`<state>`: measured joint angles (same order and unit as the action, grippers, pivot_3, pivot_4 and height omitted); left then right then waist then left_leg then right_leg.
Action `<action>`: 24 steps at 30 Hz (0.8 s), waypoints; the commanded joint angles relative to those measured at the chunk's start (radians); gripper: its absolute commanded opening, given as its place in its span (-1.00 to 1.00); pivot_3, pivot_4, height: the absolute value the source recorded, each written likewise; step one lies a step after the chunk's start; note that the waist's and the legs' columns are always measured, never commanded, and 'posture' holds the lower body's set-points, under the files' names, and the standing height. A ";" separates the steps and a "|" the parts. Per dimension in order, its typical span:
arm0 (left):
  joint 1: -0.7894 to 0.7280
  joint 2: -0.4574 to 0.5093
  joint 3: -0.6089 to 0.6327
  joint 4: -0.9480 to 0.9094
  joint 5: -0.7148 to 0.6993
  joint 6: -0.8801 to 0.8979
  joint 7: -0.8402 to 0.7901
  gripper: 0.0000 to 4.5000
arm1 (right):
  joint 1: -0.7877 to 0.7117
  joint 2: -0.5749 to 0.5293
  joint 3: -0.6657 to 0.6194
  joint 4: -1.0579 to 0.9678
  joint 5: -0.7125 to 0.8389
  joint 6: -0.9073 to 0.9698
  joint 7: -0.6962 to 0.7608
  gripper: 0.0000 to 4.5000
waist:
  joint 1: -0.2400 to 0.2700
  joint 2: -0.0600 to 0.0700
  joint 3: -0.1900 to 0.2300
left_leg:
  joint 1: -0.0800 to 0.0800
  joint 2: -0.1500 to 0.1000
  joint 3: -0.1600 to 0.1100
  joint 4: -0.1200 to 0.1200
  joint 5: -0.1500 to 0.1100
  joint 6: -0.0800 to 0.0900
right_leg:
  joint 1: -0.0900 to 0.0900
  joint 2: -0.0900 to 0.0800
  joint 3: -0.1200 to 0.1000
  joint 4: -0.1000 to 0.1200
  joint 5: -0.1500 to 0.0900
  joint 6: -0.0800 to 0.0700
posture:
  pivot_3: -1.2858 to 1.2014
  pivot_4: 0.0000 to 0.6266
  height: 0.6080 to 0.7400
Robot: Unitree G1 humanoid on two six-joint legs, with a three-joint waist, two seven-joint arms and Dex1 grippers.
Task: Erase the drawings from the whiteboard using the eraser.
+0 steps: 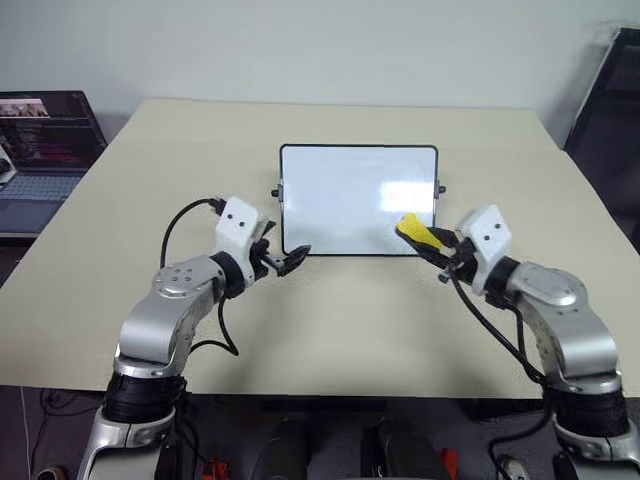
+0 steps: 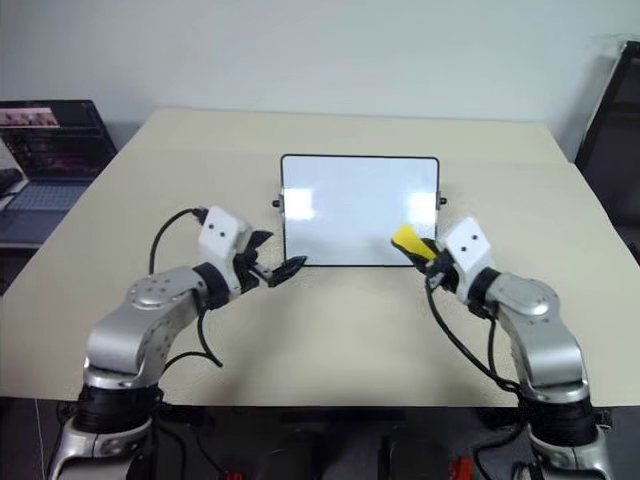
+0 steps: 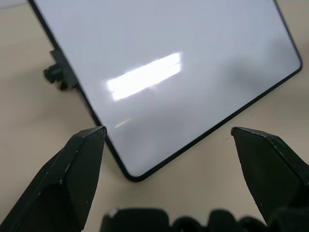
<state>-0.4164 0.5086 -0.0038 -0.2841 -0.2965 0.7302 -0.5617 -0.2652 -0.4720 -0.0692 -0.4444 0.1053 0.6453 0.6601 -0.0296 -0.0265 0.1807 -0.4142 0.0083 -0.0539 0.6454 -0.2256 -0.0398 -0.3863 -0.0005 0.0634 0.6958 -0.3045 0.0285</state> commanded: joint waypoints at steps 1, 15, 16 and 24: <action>-0.062 0.007 -0.062 0.031 0.008 -0.071 -0.076 1.00 | 0.044 -0.033 -0.043 -0.045 -0.030 0.024 -0.071 -0.56 | 0.002 0.000 0.000 | 0.000 0.000 0.000 0.000 0.000 0.000 | 0.000 0.000 0.000 0.000 0.000 0.000 | 0.03 -0.52 1.00; -0.364 -0.108 -0.280 0.478 0.121 -0.469 -0.374 1.00 | -0.053 0.111 -0.141 0.110 -0.028 0.260 -0.391 -0.56 | -0.001 0.000 0.000 | -0.001 0.000 0.004 0.000 0.000 0.000 | -0.002 0.006 0.001 0.000 0.000 0.000 | 0.03 -0.52 1.00; -0.376 -0.117 -0.281 0.502 0.126 -0.493 -0.390 1.00 | -0.059 0.115 -0.150 0.123 -0.027 0.269 -0.406 -0.56 | -0.001 0.001 0.000 | -0.001 0.000 0.004 0.000 0.000 0.000 | -0.002 0.006 0.001 0.000 0.000 0.000 | 0.03 -0.52 1.00; -0.431 -0.178 -0.309 0.614 0.157 -0.627 -0.497 1.00 | -0.051 0.107 -0.183 0.171 -0.012 0.282 -0.443 -0.56 | -0.004 0.001 0.000 | -0.001 0.001 0.004 -0.001 0.000 0.000 | -0.003 0.006 0.002 -0.001 0.000 0.000 | 0.03 -0.52 1.00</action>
<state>-0.8153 0.3354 -0.3176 0.3324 -0.1422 0.1407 -1.0398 -0.3141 -0.3582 -0.2292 -0.2579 0.0841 0.9342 0.2271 -0.0337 -0.0258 0.1811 -0.4156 0.0091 -0.0497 0.6444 -0.2259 -0.0394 -0.3891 0.0063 0.0658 0.6953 -0.3048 0.0285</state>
